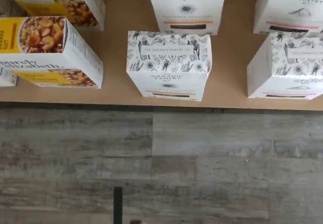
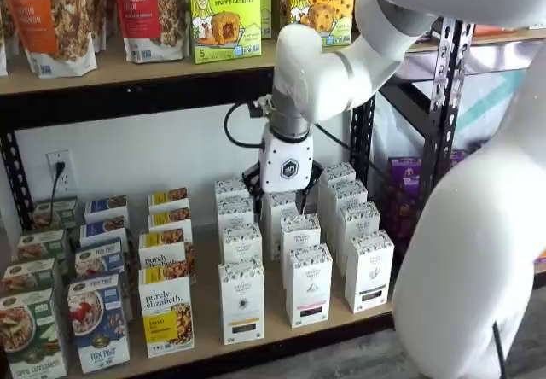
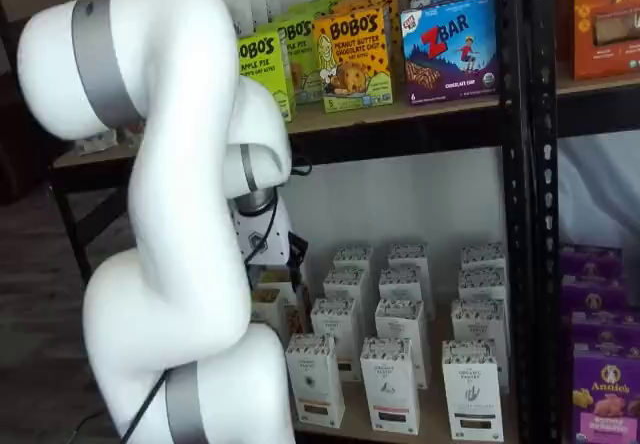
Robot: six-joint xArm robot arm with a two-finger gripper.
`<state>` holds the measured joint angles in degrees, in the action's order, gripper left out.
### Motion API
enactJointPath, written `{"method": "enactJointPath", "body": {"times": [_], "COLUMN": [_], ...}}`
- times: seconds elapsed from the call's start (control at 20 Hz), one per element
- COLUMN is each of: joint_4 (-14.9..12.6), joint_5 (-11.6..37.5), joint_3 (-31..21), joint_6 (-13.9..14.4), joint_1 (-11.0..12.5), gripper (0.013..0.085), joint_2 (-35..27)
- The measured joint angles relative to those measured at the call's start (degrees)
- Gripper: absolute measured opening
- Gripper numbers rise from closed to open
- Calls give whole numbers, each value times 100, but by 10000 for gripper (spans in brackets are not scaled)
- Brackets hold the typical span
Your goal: Pick up the white box with a yellow strip in the middle, on the bottom shelf, the fourth box from the left
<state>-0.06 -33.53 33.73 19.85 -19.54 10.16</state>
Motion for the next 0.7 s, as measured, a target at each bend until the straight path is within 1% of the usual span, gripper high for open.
{"method": "enactJointPath", "body": {"times": [0.1, 0.2, 0.3, 0.35, 0.45, 0.5, 0.6, 0.7], "joint_4": [11, 82, 93, 166, 409, 440, 308, 16], "joint_5": [114, 273, 334, 426, 716, 792, 809, 783], "joint_3": [72, 167, 259, 270, 257, 280, 378, 493], "joint_6": [36, 25, 46, -13, -239, -282, -200, 26], "joint_1": [-48, -96, -124, -133, -137, -119, -78, -39], "gripper": [850, 850, 850, 850, 850, 850, 850, 850], "joint_2": [-220, -504, -715, -796, -961, -1055, -1240, -1404]}}
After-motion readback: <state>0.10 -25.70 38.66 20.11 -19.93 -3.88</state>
